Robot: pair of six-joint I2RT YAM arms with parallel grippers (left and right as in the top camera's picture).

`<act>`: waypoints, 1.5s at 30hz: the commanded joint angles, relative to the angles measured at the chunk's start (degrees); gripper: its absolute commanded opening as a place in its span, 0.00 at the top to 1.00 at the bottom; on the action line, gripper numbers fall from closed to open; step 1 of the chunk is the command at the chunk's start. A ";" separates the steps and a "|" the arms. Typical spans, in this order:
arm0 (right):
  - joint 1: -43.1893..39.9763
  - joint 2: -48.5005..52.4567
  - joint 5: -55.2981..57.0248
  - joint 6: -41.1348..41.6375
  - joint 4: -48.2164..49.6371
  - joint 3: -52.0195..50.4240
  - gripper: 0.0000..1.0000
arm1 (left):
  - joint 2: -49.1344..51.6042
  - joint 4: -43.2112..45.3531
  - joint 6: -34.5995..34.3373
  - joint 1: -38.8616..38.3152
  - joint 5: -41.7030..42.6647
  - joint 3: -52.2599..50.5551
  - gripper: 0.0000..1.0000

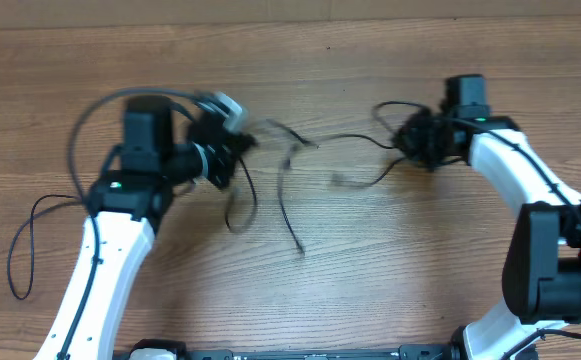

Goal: Untangle cables

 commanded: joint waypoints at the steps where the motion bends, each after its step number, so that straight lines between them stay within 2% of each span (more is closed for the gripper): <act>1: -3.39 -0.15 12.31 -4.50 -4.79 0.04 0.96 | -1.62 7.06 -19.15 5.09 -12.44 0.55 0.96; 6: -7.37 -0.15 18.91 -4.52 -12.48 0.04 0.96 | -1.53 17.51 -26.75 9.66 -16.74 0.55 0.96; 12: -7.82 -0.15 18.23 -4.94 -20.20 0.02 0.96 | -0.02 22.23 -26.95 10.38 -24.24 0.55 0.96; 19: -3.08 -0.15 14.03 -4.94 -25.14 0.02 0.96 | 5.88 24.76 -23.58 11.21 -35.08 0.55 0.96; 25: 4.76 -0.15 11.04 -4.90 -25.22 0.02 0.96 | 13.22 32.87 -21.33 16.28 -37.48 0.57 0.96; 29: 9.68 -0.15 10.64 -4.90 -25.20 0.02 0.91 | 17.84 36.57 -21.27 22.21 -37.48 1.97 0.96; 32: 13.33 -0.15 10.73 -4.90 -23.98 0.02 0.82 | 23.65 37.20 -19.61 28.55 -36.20 7.56 0.96; 36: 15.58 -0.15 10.69 -4.83 -21.70 0.02 0.78 | 32.57 37.18 -16.02 33.11 -32.83 17.00 0.96; 40: 16.79 -0.15 10.67 -4.57 -20.98 0.02 0.75 | 42.51 34.71 -15.93 35.01 -34.75 29.24 0.94; 44: 17.00 -0.15 10.67 -4.17 -20.96 0.02 0.73 | 52.57 23.12 -16.26 35.74 -38.07 45.53 0.92; 45: 17.00 -0.15 10.67 -2.93 -20.90 0.02 0.70 | 57.31 15.06 -16.41 35.71 -39.21 53.55 0.93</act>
